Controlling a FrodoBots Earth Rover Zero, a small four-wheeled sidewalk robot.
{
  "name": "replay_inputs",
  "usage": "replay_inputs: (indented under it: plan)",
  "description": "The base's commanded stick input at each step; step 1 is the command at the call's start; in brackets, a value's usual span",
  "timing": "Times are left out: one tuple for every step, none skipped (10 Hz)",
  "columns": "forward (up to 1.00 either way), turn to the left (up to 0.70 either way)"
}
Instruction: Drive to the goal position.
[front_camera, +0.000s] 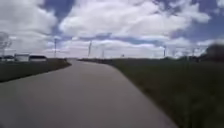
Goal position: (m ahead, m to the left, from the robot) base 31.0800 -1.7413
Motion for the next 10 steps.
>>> replay_inputs:
  plan:
    - [1.00, 0.00]
    - [1.00, 0.00]
    - [1.00, 0.00]
    - [1.00, 0.02]
    - [1.00, 0.23]
    - [1.00, 0.00]
    - [1.00, 0.00]
    - [1.00, 0.00]
    - [1.00, 0.00]
    - [1.00, 0.00]
